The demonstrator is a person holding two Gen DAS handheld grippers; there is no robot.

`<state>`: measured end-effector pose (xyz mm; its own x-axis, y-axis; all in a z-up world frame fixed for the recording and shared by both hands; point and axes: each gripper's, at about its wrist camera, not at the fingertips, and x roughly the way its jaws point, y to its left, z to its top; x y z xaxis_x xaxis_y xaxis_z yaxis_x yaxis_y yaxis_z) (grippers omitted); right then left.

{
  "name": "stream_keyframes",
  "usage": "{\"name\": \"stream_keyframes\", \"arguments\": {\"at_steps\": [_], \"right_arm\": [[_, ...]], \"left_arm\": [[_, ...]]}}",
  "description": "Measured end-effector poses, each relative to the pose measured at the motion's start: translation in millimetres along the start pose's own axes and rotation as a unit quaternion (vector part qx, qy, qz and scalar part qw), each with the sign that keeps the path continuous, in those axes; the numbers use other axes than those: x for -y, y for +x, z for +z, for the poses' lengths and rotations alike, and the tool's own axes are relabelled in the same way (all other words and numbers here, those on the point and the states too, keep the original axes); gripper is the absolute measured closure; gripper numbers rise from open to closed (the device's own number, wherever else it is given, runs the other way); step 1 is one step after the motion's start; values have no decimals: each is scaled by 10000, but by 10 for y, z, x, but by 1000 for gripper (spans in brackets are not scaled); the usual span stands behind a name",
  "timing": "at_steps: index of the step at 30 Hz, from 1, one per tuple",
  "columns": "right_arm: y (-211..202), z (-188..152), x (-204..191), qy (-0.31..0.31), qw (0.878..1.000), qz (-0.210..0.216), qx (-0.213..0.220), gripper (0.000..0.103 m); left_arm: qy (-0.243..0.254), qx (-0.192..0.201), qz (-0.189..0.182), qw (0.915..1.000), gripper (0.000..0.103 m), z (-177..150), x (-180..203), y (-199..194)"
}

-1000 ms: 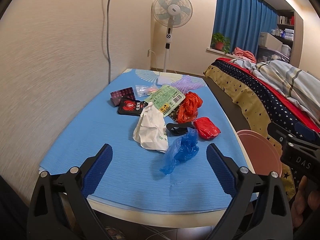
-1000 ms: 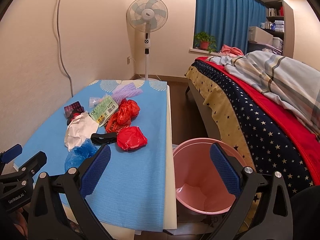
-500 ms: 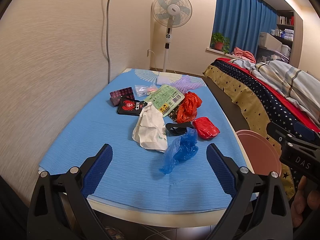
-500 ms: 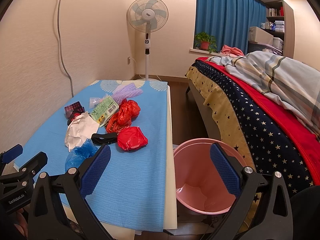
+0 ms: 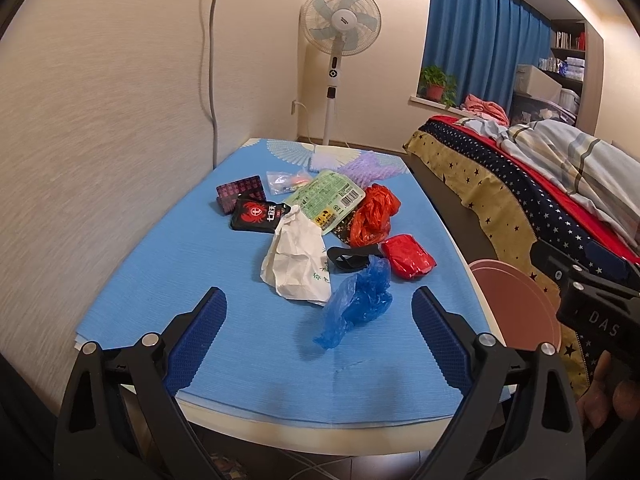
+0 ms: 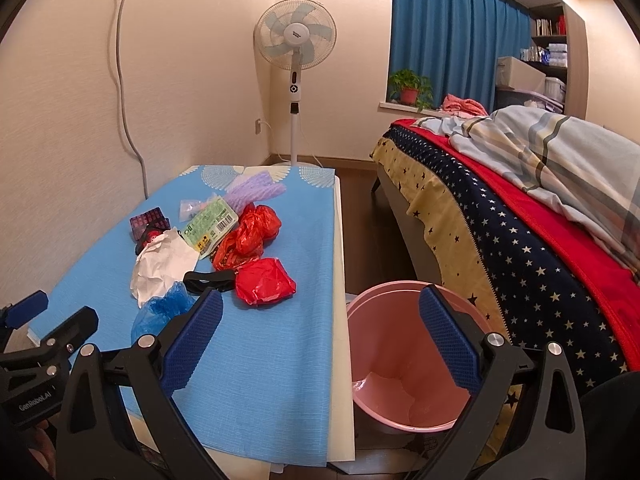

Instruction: Collect trash

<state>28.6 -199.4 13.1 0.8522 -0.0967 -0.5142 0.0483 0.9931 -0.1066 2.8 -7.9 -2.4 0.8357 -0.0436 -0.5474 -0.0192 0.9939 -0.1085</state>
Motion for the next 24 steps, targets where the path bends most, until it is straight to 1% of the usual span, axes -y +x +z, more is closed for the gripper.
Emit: {"name": "stream_keyframes", "arguments": {"at_steps": [3, 5, 7, 11, 12, 14, 15, 17, 18, 19, 22, 24], "right_arm": [[4, -9, 6, 48, 9999, 90, -18, 8], [14, -8, 8, 71, 9999, 144, -41, 11], [18, -9, 14, 93, 9998, 167, -45, 14], [34, 2, 39, 140, 9996, 226, -76, 21], [48, 8, 57, 168, 9994, 267, -108, 24], [83, 28, 115, 274, 9986, 403, -213, 32], [101, 42, 141, 317, 9981, 457, -256, 37], [151, 92, 191, 383, 9971, 563, -333, 42], [178, 126, 201, 381, 9965, 626, -396, 49], [204, 181, 207, 358, 9957, 730, -442, 54], [246, 384, 210, 187, 9956, 854, -338, 59], [305, 490, 227, 251, 9943, 973, -371, 61]], "left_arm": [[-10, -9, 18, 10000, 13, 3, -1, 6], [-20, -23, 29, 10000, 17, 1, -18, 26], [-25, -43, 37, 10000, 18, 2, -27, 49], [1, -72, 21, 10000, 27, -10, -28, 101], [3, -87, 15, 10000, 28, -10, -28, 130], [10, -124, 5, 9999, 34, -14, -21, 175], [4, -159, 6, 9999, 35, -15, -21, 215], [-31, -219, -2, 9998, 36, -21, -18, 279], [-52, -248, 1, 9997, 37, -29, -14, 322], [-62, -279, 3, 9996, 37, -28, -9, 371], [-116, -338, -25, 9994, 37, -26, 3, 484], [-137, -388, -66, 9991, 37, -31, 26, 567]]}}
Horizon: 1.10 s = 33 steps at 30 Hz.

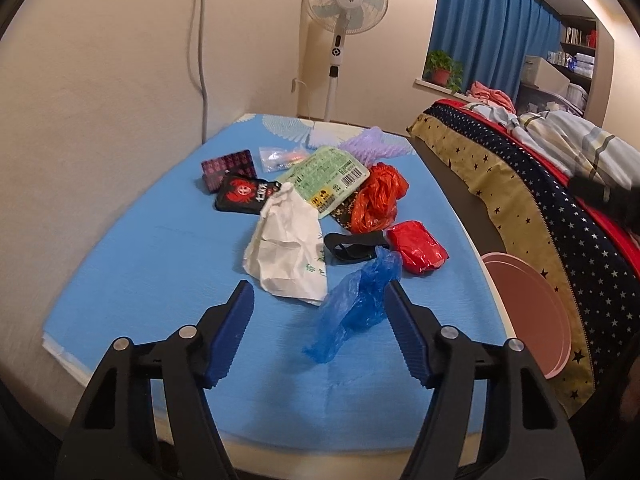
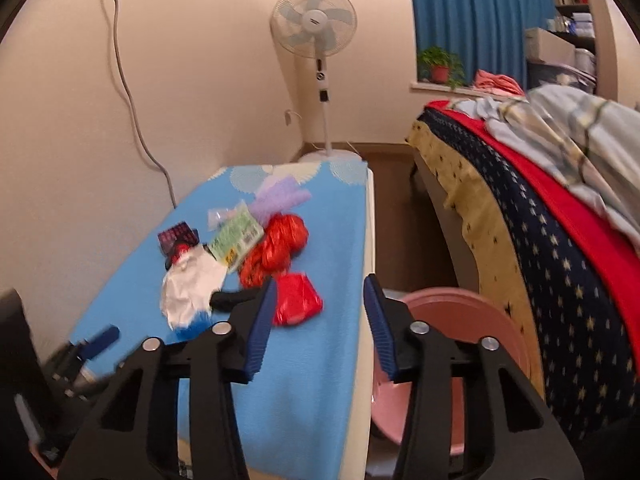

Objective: Collect trash
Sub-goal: 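Grasp the blue plastic bag with the left gripper while the right gripper grasps the lavender foam net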

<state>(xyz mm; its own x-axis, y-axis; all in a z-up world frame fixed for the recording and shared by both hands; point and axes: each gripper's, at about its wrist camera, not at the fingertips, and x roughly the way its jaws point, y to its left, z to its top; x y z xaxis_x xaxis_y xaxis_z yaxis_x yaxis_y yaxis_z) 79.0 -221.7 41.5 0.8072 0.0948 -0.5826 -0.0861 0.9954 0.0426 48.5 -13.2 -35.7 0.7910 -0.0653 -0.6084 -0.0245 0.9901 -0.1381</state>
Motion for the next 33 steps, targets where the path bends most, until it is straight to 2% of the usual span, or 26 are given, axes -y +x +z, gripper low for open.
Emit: {"name": "stream_keyframes", "arguments": {"at_steps": [4, 6, 9, 11, 13, 20, 23, 25, 33], "right_arm": [[219, 296, 63, 19, 9997, 240, -42, 62], [336, 397, 62, -29, 9995, 313, -32, 63], [611, 521, 6, -159, 9986, 499, -103, 63], [852, 563, -29, -172, 9979, 580, -220, 63], [1101, 578, -65, -136, 9971, 663, -339, 62], [1844, 590, -90, 103, 9958, 727, -549, 61], [2145, 672, -54, 316, 9939, 857, -623, 54], [2337, 724, -42, 421, 9925, 915, -691, 46], [2886, 791, 35, 884, 9836, 1213, -998, 43]], "left_arm": [[40, -158, 6, 9999, 42, -17, 46, 170], [8, -259, 30, 9997, 48, -29, 42, 242], [-94, -393, -121, 9991, 66, -37, 25, 344], [-64, -441, -177, 9988, 89, -31, 36, 385], [-73, -443, -161, 9989, 100, -15, 25, 405], [-184, -332, -16, 9993, 102, 107, -67, 408], [-227, -301, 28, 9993, 102, 156, -78, 408], [-214, -267, 69, 9994, 102, 186, -74, 405], [-185, -241, 119, 9995, 102, 255, -73, 409]]}}
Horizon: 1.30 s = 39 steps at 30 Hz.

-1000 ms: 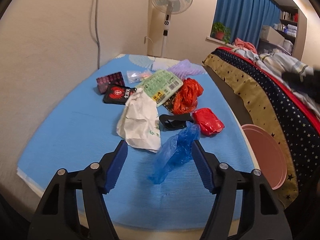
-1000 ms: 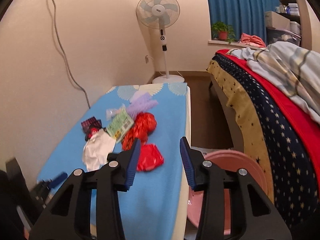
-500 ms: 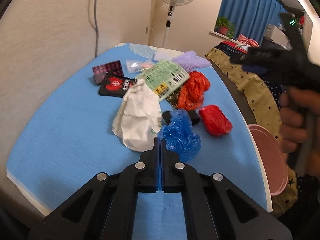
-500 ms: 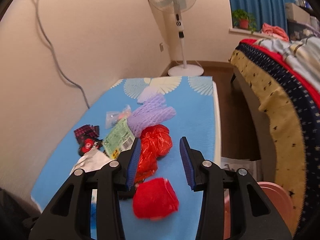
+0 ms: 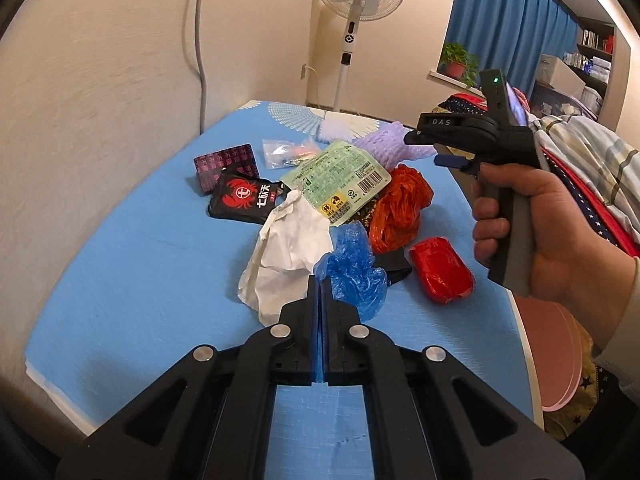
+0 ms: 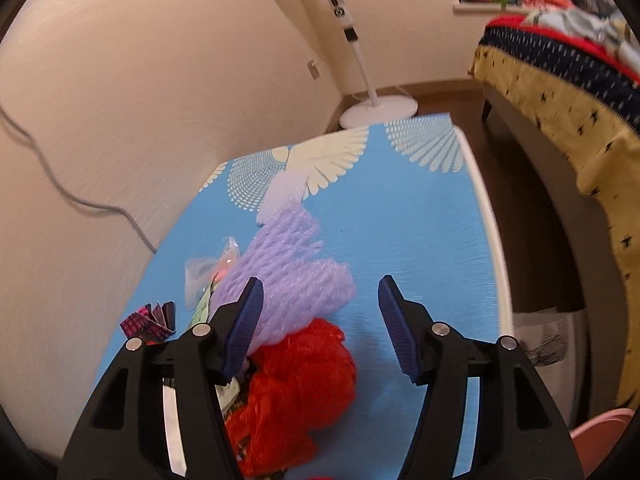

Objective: Collect trash
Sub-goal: 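Grasp the blue plastic bag with the left gripper while the right gripper grasps the lavender foam net, then carry both items over the pink bin and open both grippers to drop them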

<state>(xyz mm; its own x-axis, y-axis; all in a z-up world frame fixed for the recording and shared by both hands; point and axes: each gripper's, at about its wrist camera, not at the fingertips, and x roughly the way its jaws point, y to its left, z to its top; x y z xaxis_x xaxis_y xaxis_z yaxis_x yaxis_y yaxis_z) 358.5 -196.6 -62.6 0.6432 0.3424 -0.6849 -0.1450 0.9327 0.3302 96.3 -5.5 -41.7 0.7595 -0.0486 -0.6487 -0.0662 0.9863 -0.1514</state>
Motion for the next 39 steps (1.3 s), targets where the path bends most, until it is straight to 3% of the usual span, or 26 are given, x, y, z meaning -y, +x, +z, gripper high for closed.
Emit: {"name": "stream_keyframes", "arguments": {"at_steps": [2, 4, 6, 7, 19, 29, 39], "right_arm": [[0, -3, 12, 58, 9999, 153, 9, 50], [-30, 2, -23, -14, 9996, 270, 33, 77], [-127, 11, -89, -132, 9992, 345, 145, 89], [-184, 16, -117, -169, 9990, 366, 212, 91], [-1314, 53, -546, -794, 9910, 544, 929, 95], [-2281, -364, -526, -1150, 9869, -88, 1126, 95], [-2958, -609, -306, -1192, 9814, -692, 1334, 95]], "left_arm": [[-26, -12, -5, 10000, 102, 10, -6, 3], [-39, -5, -16, 10000, 102, 17, -5, -9], [-34, 30, -28, 10000, 102, 31, 7, -42], [-30, 50, -33, 10000, 102, 35, 11, -59], [-84, 362, -133, 9992, 102, 64, -2, -406], [6, 543, -418, 9977, 102, 100, 88, -632], [391, 570, -1052, 9920, 102, 380, 502, -841]]}}
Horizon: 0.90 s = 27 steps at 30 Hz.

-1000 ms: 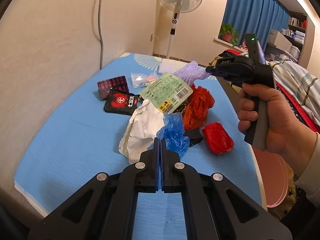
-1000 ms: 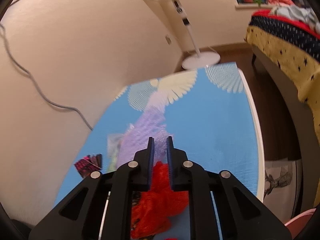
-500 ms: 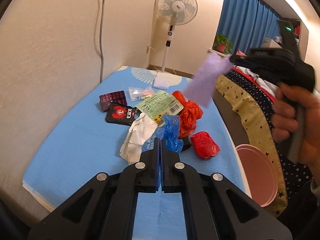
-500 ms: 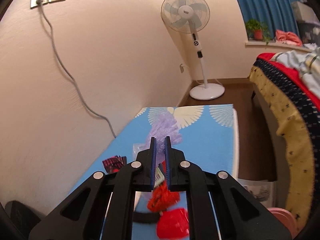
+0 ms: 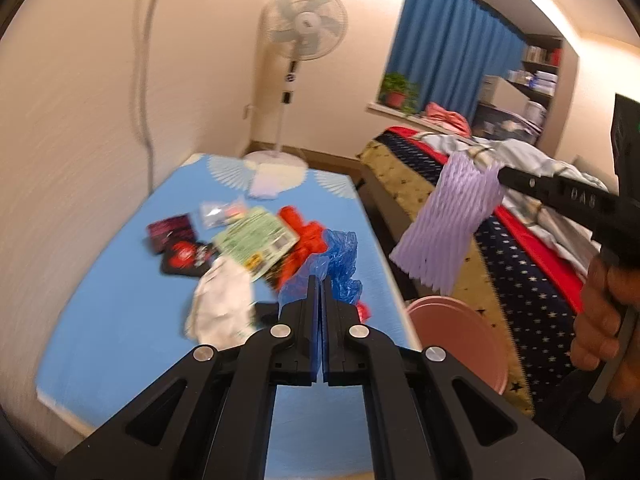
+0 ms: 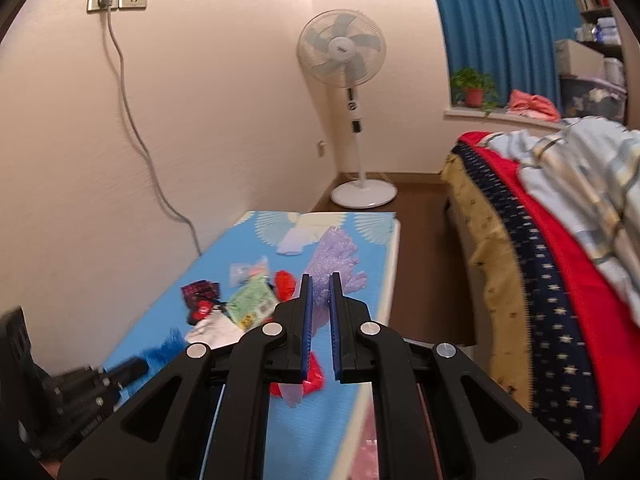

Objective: Collect trash
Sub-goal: 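Carry both items over the pink bin and open both grippers to drop them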

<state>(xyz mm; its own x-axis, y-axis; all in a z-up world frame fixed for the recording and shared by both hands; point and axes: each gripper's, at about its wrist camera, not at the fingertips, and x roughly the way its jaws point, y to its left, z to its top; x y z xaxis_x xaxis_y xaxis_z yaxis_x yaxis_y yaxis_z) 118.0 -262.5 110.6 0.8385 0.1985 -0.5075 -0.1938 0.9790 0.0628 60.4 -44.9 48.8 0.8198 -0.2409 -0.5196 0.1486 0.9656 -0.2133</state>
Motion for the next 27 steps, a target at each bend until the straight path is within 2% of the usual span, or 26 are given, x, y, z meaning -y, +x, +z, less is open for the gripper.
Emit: {"name": "stream_keyframes", "arguments": {"at_steps": [5, 12, 19, 22, 27], "right_arm": [[-239, -32, 221, -49, 9988, -461, 132, 95], [-362, -197, 531, 151, 9931, -1149, 187, 95], [-315, -459, 759, 300, 9817, -1879, 117, 95], [-261, -487, 755, 186, 9791, -2023, 44, 95], [-132, -547, 784, 153, 9769, -2124, -182, 95]], "left_arm": [[360, 26, -417, 9985, 102, 192, 335, 87], [923, 32, -997, 9907, 102, 294, 855, 405], [960, -128, -1415, 9852, 102, 43, 1066, 835], [856, -213, -1494, 9848, 102, -32, 1100, 977], [1119, -316, -1544, 9811, 102, -114, 1197, 1120]]}}
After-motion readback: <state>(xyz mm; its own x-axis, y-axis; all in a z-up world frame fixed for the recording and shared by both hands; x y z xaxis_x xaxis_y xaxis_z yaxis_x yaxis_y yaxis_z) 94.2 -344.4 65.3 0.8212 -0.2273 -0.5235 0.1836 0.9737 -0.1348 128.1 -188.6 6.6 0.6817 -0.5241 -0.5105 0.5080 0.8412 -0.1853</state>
